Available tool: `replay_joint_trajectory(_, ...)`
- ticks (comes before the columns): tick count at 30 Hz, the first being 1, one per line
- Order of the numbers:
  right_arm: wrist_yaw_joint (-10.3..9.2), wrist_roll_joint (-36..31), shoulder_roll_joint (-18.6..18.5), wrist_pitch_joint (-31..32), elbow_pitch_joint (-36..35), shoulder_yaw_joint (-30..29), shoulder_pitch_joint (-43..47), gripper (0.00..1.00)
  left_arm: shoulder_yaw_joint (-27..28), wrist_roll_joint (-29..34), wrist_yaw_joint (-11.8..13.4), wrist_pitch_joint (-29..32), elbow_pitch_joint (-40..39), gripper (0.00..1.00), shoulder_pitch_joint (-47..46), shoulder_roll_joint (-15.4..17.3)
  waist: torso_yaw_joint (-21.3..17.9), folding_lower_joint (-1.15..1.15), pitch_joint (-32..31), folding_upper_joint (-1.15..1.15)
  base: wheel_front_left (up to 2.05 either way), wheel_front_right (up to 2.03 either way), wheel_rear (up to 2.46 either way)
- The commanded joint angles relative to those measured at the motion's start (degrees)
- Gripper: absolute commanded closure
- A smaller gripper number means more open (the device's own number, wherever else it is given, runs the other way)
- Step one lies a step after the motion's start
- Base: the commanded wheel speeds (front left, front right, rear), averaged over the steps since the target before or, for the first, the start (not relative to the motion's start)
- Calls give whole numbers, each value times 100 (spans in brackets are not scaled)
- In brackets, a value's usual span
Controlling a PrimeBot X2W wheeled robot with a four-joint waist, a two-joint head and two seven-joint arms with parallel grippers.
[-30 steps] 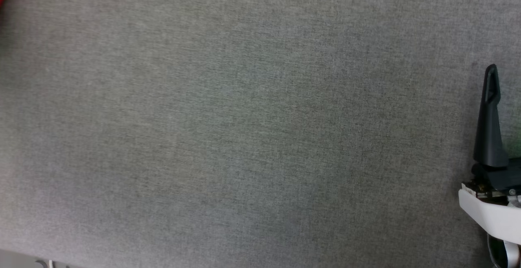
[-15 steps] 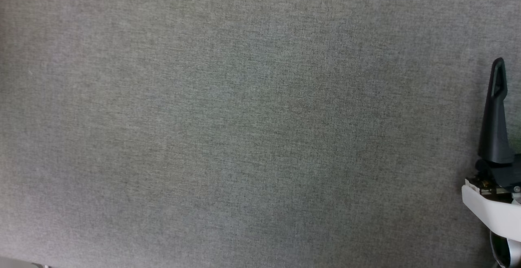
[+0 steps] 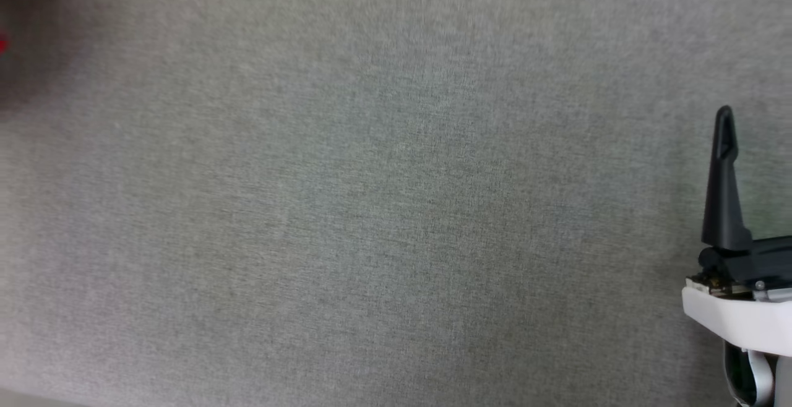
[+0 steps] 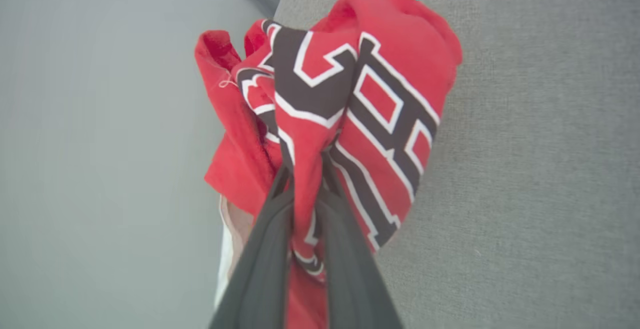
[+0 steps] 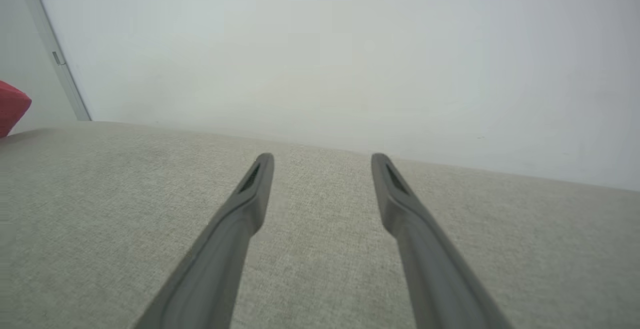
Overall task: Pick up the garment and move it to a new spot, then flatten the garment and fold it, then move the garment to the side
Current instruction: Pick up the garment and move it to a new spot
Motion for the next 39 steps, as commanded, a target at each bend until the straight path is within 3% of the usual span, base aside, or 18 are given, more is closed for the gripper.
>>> replay_joint_trajectory(1,-4,69,12,-12,71,8,65,0,-106,19,8,50,-222,100,-124,83,-49,0,-347,0,0,0,0)
replay_joint_trajectory(6,-4,229,12,-11,258,49,103,0,-524,48,7,317,-941,100,-448,125,-220,0,-753,0,0,0,0)
replay_joint_trajectory(12,-4,480,13,-12,462,86,209,0,-1176,75,7,641,-1639,100,-920,-114,-554,0,-1207,0,0,0,0)
replay_joint_trajectory(20,-4,683,14,-12,614,149,343,0,-2064,21,7,800,-2074,100,-1434,-697,-1093,0,-1622,0,0,0,0)
replay_joint_trajectory(25,-4,758,13,-13,678,172,444,0,-2656,-165,7,662,-2143,100,-1643,-1242,-1537,0,-1792,0,0,0,0)
replay_joint_trajectory(39,-4,785,14,-12,742,144,500,0,-4527,-617,7,-261,-1945,100,-1184,-2531,-2390,0,-1634,0,0,0,0)
